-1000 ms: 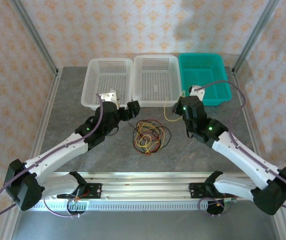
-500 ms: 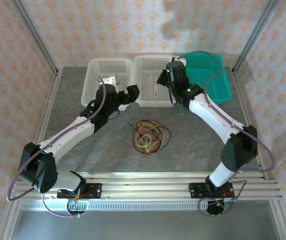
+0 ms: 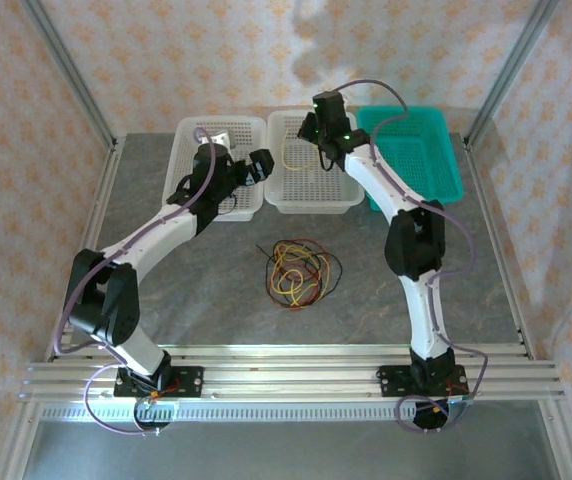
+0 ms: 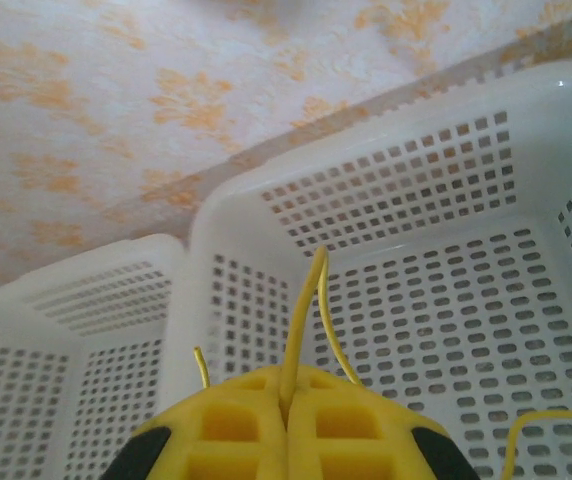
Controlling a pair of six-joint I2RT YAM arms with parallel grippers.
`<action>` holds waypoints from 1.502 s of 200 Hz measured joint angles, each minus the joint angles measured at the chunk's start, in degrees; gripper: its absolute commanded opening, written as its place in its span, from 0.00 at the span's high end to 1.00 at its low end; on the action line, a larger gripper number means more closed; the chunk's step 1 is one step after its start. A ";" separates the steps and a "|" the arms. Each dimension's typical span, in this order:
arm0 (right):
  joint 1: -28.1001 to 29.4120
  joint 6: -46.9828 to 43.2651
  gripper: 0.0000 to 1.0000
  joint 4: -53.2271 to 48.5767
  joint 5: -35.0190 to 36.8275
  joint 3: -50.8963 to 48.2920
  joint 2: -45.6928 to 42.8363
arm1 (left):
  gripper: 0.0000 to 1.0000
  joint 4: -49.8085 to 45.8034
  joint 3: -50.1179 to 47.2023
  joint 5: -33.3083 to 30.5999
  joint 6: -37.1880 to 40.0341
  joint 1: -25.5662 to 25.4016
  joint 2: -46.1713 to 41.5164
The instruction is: Untangle the cables
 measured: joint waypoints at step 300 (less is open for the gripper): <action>5.35 -8.00 0.61 8.20 -3.10 -37.90 -34.29 | 0.01 -7.50 -16.41 -3.58 3.61 -7.96 -19.67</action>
